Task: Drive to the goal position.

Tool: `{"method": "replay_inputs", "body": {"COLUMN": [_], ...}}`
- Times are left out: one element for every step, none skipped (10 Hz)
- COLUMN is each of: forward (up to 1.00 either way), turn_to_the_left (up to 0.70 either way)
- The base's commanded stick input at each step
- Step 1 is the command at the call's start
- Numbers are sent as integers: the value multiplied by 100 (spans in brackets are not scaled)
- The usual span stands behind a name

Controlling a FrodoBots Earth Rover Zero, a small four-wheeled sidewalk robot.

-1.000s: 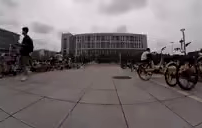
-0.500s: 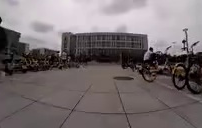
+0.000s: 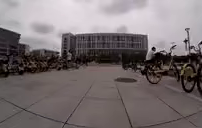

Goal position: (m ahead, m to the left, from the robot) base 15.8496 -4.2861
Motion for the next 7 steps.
{"method": "replay_inputs", "body": {"forward": [60,60,60,60,60,60,60], "turn_to_the_left": [1,1,1,1,1,1,1]}}
